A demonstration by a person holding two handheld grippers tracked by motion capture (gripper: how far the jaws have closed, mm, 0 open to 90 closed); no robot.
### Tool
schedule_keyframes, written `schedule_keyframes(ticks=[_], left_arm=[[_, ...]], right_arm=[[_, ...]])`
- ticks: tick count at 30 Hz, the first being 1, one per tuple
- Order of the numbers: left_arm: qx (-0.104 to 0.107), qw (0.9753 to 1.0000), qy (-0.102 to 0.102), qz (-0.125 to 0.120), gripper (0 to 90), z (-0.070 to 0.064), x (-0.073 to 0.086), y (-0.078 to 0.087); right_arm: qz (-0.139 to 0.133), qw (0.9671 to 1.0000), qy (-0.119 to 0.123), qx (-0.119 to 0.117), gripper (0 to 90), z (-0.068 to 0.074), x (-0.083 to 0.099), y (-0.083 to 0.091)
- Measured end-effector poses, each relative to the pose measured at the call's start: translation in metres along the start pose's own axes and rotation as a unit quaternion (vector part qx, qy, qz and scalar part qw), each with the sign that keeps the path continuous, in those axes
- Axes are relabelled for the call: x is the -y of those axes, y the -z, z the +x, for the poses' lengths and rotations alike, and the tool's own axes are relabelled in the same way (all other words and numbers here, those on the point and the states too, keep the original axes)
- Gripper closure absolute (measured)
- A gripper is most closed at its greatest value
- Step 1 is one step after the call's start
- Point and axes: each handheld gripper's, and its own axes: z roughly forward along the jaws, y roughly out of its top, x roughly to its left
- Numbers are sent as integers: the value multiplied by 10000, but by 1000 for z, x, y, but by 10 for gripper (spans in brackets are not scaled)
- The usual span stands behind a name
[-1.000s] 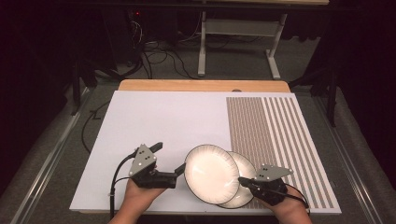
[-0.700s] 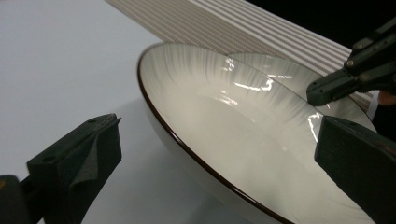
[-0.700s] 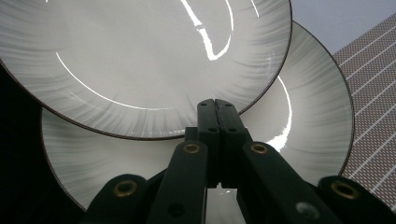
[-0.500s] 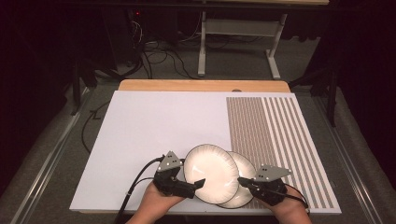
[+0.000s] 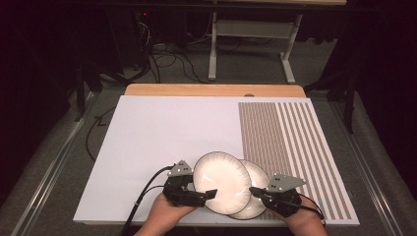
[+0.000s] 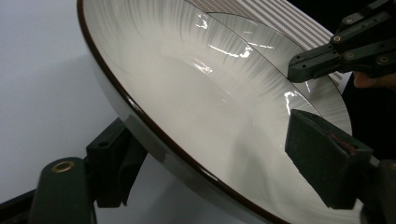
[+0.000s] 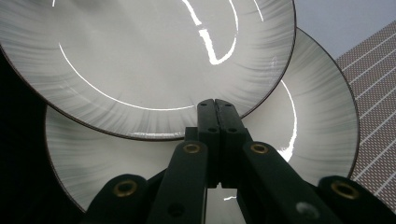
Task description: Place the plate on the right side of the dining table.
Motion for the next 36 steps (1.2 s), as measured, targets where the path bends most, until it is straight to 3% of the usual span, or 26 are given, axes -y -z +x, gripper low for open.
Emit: schedule_keyframes(ticks=[3, 9, 19, 23, 25, 32, 36], left_arm=[[-35, 9999, 106, -14, 321, 2, 0, 2], [-15, 9995, 311, -32, 431, 7, 0, 7], [31, 9980, 628, 71, 522, 11, -3, 5], [67, 9981, 605, 73, 601, 9, -4, 3], [-11, 9984, 545, 151, 629, 8, -3, -1], [81, 9966, 819, -65, 677, 14, -3, -2], [97, 9961, 857, -200, 704, 14, -4, 0]], right_arm=[[-2, 10000, 1, 11, 900, -1, 0, 0], [13, 10000, 43, 43, 900, 1, 0, 1], [-39, 10000, -5, 88, 900, 0, 0, 4], [13, 9999, 107, 45, 900, 3, 0, 2], [41, 9999, 148, 63, 900, 5, -1, 3], [-110, 9999, 74, 111, 900, 2, 0, 10], [-226, 9996, 82, 149, 900, 2, -1, 13]])
